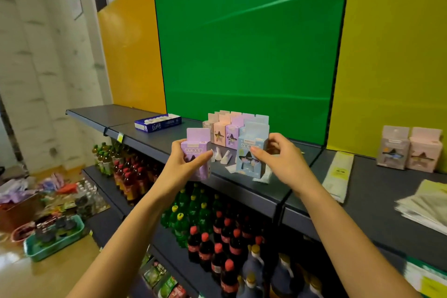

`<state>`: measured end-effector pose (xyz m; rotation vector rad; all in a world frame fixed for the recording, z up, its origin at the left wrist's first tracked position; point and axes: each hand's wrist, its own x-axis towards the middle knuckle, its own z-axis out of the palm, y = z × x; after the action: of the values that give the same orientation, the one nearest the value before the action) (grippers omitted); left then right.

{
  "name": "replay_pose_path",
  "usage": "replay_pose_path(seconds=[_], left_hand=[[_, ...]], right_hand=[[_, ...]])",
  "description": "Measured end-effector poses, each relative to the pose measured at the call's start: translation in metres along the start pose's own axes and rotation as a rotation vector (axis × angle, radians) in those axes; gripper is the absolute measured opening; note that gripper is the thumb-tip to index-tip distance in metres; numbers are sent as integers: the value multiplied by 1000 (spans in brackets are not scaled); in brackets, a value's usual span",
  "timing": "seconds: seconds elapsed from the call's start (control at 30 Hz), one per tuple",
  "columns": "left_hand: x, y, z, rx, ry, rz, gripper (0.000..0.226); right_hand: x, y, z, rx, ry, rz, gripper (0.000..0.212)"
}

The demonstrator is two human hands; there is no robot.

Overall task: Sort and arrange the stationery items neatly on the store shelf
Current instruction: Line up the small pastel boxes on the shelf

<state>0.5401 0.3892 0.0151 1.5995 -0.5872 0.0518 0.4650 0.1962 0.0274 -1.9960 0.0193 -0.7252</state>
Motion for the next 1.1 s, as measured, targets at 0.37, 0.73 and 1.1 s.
replay_pose_path(seconds=[0.37,0.73,1.1], left_hand=[[130,-33,-11,-91,-171,33,27],[238,-86,-16,-65,-565,230,28],[267,-114,-8,-146,-763,213,31]], right_hand=[[76,8,33,-196,153,8,32],[120,32,61,-381,285,178,32],[129,48,78,-489,336,268,39]])
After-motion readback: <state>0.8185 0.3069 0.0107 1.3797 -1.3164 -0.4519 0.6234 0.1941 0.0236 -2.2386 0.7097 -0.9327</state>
